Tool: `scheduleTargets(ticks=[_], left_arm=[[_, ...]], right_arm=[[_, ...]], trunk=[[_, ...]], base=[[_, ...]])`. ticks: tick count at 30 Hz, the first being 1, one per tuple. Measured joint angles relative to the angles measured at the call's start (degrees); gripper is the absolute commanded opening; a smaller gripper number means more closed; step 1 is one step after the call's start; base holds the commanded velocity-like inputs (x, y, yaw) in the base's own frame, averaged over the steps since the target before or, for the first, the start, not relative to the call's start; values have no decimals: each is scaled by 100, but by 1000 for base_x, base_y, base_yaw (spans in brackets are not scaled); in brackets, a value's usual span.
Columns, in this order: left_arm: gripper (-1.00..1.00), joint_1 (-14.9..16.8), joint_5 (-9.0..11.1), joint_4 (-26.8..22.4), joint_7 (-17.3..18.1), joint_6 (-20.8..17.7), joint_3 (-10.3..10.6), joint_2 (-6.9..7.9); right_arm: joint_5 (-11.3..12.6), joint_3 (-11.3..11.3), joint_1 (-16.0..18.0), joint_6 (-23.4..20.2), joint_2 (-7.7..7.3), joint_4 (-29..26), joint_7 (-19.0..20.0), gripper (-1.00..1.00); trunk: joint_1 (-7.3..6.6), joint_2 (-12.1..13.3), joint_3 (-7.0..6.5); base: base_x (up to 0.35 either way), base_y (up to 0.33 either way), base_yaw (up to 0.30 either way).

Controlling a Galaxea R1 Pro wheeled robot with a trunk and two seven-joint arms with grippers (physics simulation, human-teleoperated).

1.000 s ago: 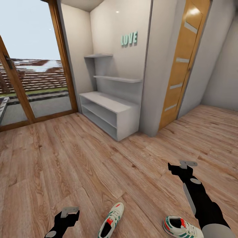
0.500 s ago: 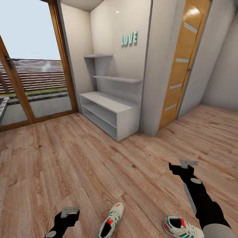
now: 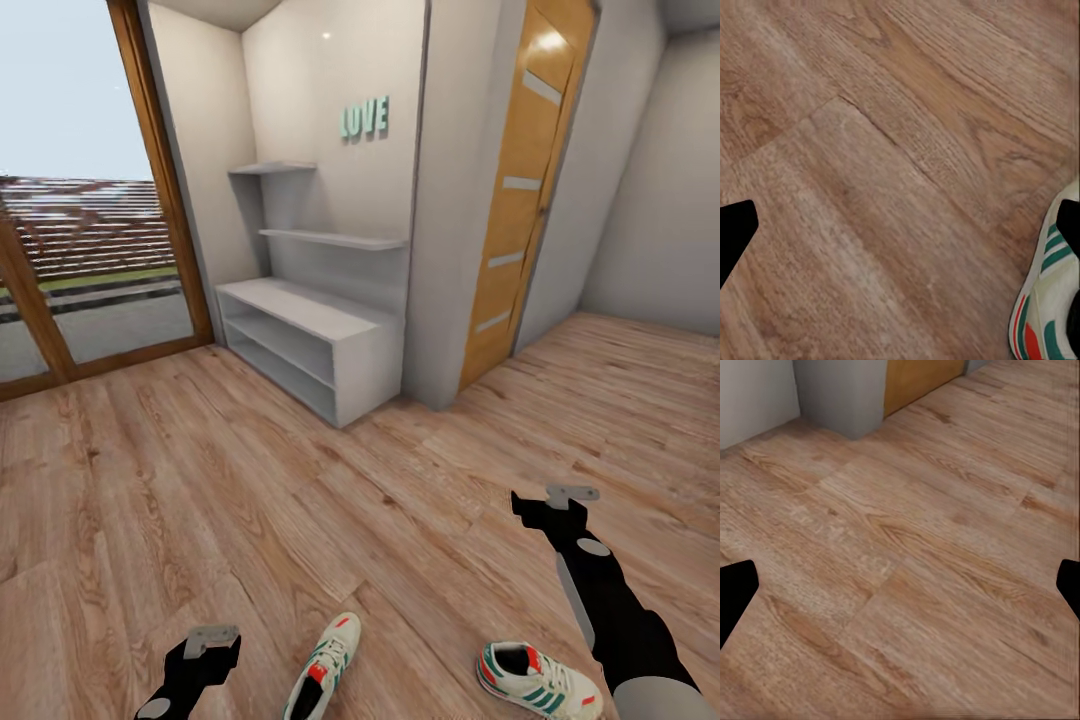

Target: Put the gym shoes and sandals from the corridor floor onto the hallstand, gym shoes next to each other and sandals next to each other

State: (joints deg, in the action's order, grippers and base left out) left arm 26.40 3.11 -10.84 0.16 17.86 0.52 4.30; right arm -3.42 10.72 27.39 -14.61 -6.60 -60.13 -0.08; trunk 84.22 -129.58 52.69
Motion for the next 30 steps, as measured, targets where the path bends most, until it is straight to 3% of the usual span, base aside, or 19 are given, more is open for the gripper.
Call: scheduleTargets(ticks=[18, 30], left_arm=[[100, -2, 0, 1, 38, 12, 1, 0], [100, -5, 0, 0, 40, 32, 1, 0]], right_arm=[[0, -6, -1, -2, 0, 2, 0, 100], [1, -6, 0, -2, 0, 0, 0, 100]], trunk=[[0, 0, 0], [0, 0, 0]], base=[[0, 149, -298], [0, 30, -300]])
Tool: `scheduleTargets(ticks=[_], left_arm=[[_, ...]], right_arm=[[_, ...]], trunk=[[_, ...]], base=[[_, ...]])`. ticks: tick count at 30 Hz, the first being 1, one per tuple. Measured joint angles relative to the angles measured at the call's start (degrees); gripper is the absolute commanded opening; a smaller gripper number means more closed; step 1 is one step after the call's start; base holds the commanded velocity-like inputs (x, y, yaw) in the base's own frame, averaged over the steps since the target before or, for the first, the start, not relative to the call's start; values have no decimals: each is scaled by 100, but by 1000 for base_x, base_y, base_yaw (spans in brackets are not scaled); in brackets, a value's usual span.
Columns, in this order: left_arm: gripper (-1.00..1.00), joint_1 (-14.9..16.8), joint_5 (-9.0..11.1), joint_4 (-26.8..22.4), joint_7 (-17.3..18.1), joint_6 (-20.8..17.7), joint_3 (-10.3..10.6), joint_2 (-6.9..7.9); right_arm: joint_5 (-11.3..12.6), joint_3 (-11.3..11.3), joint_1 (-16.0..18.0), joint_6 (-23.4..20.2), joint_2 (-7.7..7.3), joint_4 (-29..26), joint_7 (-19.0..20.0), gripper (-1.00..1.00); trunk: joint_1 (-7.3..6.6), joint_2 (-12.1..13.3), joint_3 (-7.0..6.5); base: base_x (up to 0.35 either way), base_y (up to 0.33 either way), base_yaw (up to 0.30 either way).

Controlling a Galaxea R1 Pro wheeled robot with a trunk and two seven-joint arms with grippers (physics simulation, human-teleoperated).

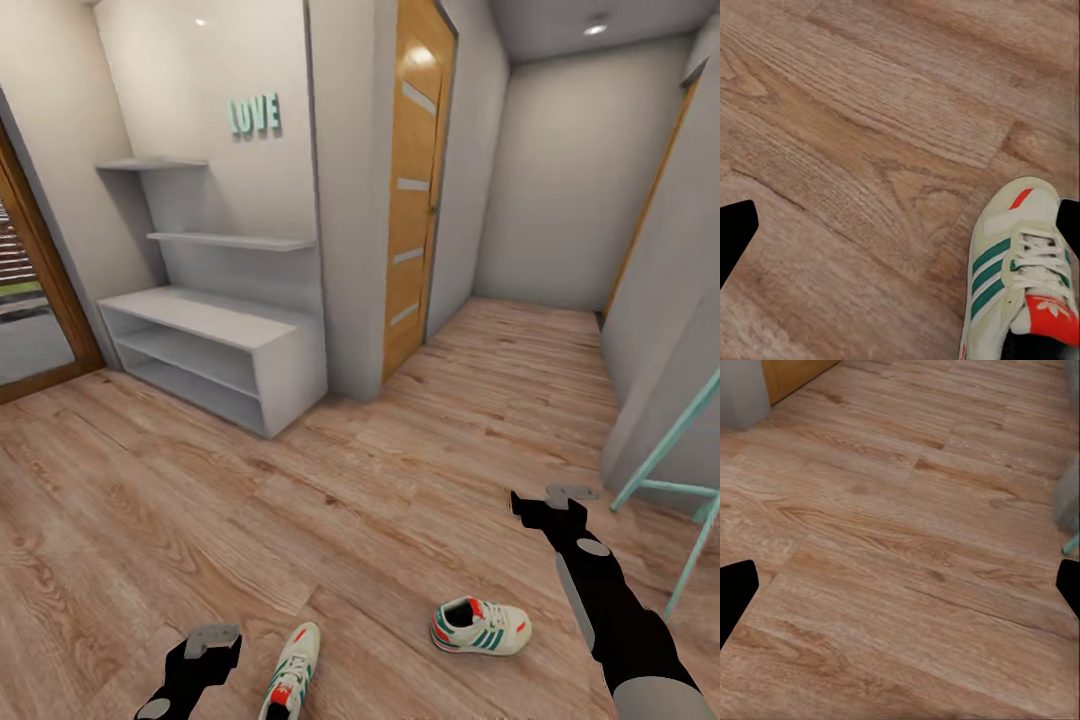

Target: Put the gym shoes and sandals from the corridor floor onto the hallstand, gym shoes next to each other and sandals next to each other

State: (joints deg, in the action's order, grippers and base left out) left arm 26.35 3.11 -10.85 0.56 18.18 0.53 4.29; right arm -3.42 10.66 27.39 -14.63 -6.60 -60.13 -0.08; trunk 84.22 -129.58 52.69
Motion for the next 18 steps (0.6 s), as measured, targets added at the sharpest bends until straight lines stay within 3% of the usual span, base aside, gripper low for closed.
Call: scheduleTargets(ticks=[10, 14, 18], left_arm=[[100, 0, 0, 0, -7, 10, 0, 0], [100, -1, 0, -1, -12, 10, 0, 0], [100, -5, 0, -1, -15, 15, 0, 4]], right_arm=[[0, -2, -1, -3, 0, 0, 0, 100], [0, -3, 1, -5, 0, 1, 0, 100], [0, -3, 1, -4, 1, 2, 0, 100]], trunk=[[0, 0, 0], [0, 0, 0], [3, 0, 0]], base=[[0, 1, -300], [-20, 6, -100], [-232, 65, -20]])
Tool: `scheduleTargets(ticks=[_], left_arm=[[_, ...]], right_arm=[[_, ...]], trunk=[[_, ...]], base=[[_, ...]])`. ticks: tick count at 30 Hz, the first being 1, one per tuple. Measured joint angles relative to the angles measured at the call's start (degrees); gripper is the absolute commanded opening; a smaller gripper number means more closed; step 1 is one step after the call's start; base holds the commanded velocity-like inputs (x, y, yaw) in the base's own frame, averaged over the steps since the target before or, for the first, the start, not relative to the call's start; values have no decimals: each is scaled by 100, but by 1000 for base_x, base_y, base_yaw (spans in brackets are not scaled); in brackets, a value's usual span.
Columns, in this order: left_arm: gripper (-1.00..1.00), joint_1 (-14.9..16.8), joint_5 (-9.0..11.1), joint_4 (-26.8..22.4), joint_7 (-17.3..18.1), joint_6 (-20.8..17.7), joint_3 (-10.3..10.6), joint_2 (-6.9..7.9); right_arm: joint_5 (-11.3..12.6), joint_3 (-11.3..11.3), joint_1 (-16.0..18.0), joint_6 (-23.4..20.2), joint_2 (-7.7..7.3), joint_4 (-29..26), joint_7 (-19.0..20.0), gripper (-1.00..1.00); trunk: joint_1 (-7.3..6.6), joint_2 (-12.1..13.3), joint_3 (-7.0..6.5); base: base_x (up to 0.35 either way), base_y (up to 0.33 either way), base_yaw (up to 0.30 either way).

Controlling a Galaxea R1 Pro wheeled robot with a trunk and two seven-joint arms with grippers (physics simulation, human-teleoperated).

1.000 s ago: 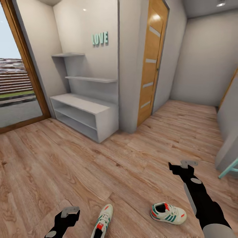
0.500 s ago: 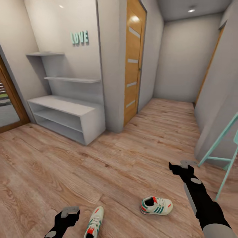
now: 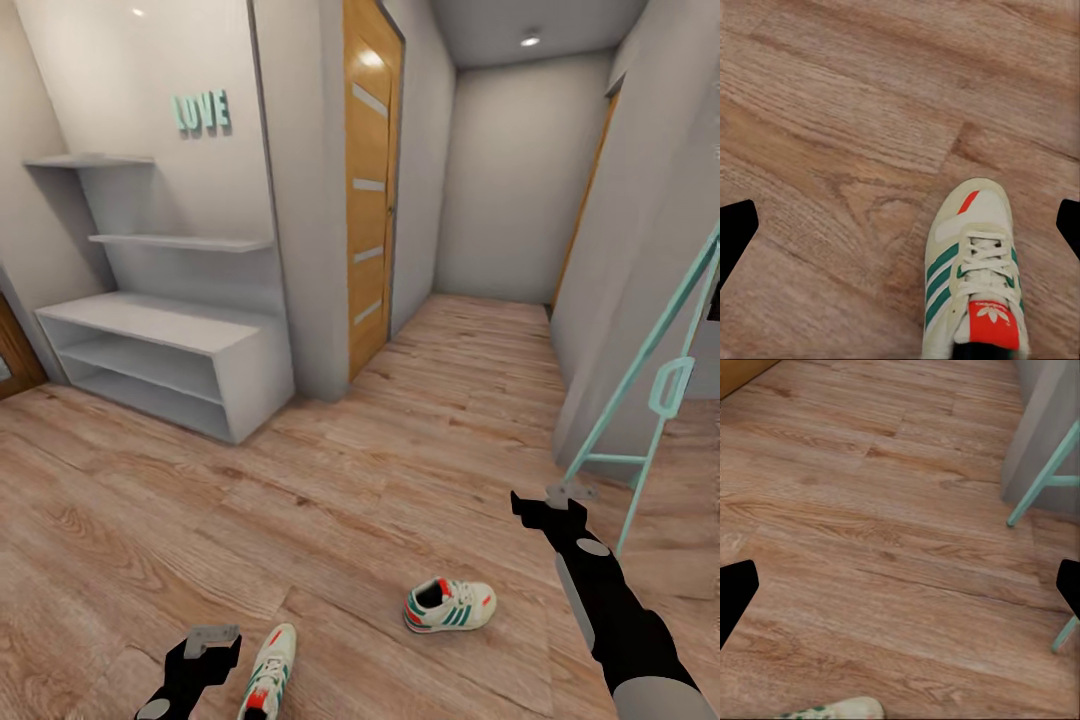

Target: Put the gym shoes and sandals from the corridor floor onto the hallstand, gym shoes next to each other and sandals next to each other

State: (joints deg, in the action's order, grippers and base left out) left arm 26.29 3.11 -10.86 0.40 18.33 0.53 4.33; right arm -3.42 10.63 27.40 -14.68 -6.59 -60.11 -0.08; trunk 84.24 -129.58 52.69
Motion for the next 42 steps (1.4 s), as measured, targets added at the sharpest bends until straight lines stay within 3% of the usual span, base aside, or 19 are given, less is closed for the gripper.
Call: scheduleTargets(ticks=[36, 42], left_arm=[[100, 7, -8, 5, 19, -73, 0, -8], [100, 23, -2, 14, 16, -92, 2, -24]], right_arm=[[0, -8, 0, -1, 2, -105, 0, 100], [0, -5, -1, -6, 8, -106, 0, 100]], trunk=[[-3, 0, 0], [129, -239, 111]], base=[[-28, 6, -1], [0, 0, 0]])
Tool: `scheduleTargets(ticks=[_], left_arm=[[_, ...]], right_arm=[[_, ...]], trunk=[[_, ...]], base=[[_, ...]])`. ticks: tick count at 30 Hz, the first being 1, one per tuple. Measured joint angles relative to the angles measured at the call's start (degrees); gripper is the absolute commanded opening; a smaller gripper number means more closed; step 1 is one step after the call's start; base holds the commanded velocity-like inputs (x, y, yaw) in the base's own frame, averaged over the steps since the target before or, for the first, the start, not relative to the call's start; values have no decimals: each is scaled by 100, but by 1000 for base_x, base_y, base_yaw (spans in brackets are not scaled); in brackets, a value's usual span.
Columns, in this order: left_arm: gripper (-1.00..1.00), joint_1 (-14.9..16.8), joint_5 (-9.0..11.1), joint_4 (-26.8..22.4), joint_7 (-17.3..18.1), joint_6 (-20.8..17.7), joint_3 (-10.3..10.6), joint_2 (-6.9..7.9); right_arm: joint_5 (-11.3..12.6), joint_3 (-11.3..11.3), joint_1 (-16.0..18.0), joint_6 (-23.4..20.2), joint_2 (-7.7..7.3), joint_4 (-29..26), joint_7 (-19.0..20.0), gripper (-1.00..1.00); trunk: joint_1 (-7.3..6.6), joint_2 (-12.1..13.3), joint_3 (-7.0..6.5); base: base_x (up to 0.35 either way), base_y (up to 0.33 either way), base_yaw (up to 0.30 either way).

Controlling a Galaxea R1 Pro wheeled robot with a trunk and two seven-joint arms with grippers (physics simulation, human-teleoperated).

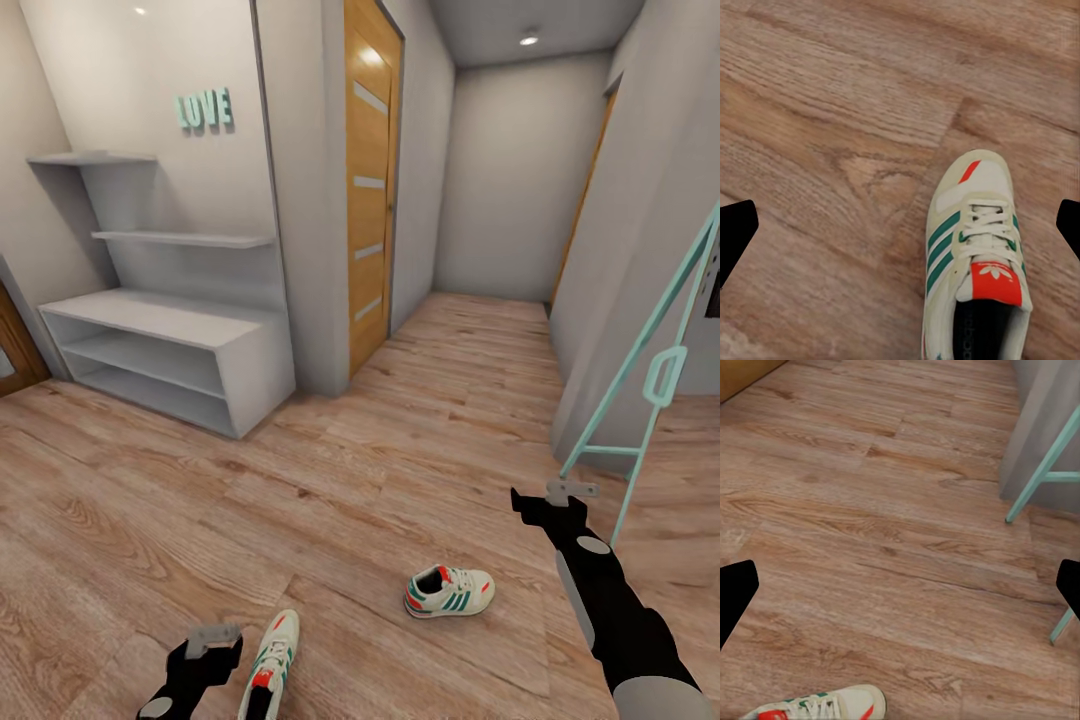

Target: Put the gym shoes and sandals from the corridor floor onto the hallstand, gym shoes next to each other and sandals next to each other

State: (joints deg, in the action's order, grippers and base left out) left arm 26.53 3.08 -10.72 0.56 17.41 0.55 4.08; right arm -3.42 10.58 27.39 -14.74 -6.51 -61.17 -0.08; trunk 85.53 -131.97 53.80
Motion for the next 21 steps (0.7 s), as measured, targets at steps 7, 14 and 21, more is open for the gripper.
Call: scheduleTargets(ticks=[7, 14, 21], left_arm=[[100, 30, -54, 12, 8, -40, 15, -34], [100, 125, -578, -83, 20, -567, 75, -144], [100, 226, -822, -391, 36, -1124, 96, -387]], right_arm=[[0, 6, 1, -3, 1, 7, 0, 100], [0, 16, 1, -21, 1, 7, 0, 100], [0, 15, 1, -29, 1, 5, 0, 100]], trunk=[[154, -281, 167], [308, -561, 353], [396, -724, 483]], base=[[0, 0, 0], [0, 0, 0], [0, 0, 0]])
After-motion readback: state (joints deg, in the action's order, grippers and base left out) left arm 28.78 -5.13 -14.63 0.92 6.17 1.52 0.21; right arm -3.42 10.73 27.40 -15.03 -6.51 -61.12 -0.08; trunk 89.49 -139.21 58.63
